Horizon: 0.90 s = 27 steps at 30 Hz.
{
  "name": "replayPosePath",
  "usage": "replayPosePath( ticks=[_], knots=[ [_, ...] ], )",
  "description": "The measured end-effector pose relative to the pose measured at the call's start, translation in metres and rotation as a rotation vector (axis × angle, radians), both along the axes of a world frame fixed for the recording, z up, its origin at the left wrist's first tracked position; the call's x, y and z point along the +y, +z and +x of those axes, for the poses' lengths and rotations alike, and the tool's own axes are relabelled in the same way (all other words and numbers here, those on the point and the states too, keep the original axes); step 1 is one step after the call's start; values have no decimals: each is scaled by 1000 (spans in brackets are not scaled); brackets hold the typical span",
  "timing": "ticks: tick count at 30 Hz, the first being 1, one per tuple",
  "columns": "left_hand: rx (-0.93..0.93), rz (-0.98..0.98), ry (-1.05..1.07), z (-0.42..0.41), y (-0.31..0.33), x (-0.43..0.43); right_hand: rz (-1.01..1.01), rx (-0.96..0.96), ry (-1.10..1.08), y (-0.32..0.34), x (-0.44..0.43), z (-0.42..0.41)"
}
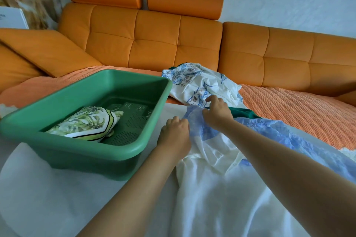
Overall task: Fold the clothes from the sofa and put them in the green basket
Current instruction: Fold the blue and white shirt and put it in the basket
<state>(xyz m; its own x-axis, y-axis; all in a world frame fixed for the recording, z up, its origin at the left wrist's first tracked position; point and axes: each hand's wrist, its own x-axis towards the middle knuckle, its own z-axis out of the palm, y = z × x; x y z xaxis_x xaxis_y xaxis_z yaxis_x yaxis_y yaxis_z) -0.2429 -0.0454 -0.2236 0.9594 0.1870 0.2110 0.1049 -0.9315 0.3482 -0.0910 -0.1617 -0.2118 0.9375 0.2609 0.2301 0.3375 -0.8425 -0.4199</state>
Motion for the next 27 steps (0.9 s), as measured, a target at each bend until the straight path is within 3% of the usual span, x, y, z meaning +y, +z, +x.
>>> replayPosePath(
  ticks=[5, 8, 11, 21, 27],
  knots=[
    [-5, 94, 2, 7, -3, -13, -71, 64, 265, 14, -57, -40],
    [-26, 83, -21, 9, -3, -22, -228, 194, 375, 18, -90, -60],
    [-45, 50, -58, 9, -4, -28, -333, 192, 425, 14, -117, -72],
    [-36, 42, -143, 12, -12, -34, -332, 160, 495, 4, -138, -65],
    [-39, -2, -185, 13, -21, -30, -256, 19, 442, 6, -135, -66]
  ],
)
